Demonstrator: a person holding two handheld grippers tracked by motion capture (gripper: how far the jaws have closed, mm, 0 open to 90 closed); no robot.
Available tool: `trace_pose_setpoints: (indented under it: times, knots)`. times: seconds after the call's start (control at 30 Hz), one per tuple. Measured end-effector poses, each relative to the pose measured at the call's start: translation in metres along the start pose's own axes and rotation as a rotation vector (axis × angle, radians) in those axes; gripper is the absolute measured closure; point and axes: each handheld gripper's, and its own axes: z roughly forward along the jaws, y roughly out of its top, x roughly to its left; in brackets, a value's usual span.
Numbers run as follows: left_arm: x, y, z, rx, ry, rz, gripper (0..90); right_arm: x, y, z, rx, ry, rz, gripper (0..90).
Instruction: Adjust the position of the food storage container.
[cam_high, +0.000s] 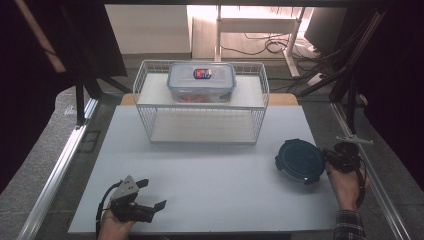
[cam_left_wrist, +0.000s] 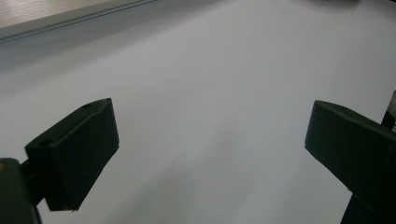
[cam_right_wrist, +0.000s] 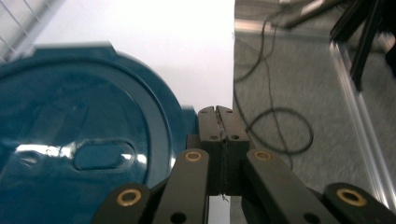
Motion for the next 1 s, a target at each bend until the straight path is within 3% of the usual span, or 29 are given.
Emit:
trace_pose_setpoints:
  times: [0.13,0.33,0.5,0.8,0.87,1.0]
  knots:
    - [0.000,0.000,0.001,0.004,0.000,0.000,2.4,-0.003,-0.002,0.001,-0.007,0.021,0.019,89.4]
    - [0.001,0.000,0.002,0.007,-0.006,-0.009,2.6,0.002,-0.002,-0.001,-0.003,0.019,-0.002,89.6]
    - [0.001,0.000,0.002,0.006,-0.008,-0.008,2.6,0.010,-0.003,-0.001,-0.002,0.059,-0.012,89.6]
    - [0.001,0.001,0.005,0.007,-0.026,-0.013,2.9,0.040,-0.001,0.001,0.006,0.152,-0.062,89.6]
    - [0.001,0.001,0.006,0.010,-0.034,-0.014,2.9,0.050,0.000,0.001,0.007,0.168,-0.081,89.6]
    - [0.000,0.001,0.007,0.011,-0.039,-0.011,2.9,0.058,0.000,0.001,0.010,0.184,-0.094,89.6]
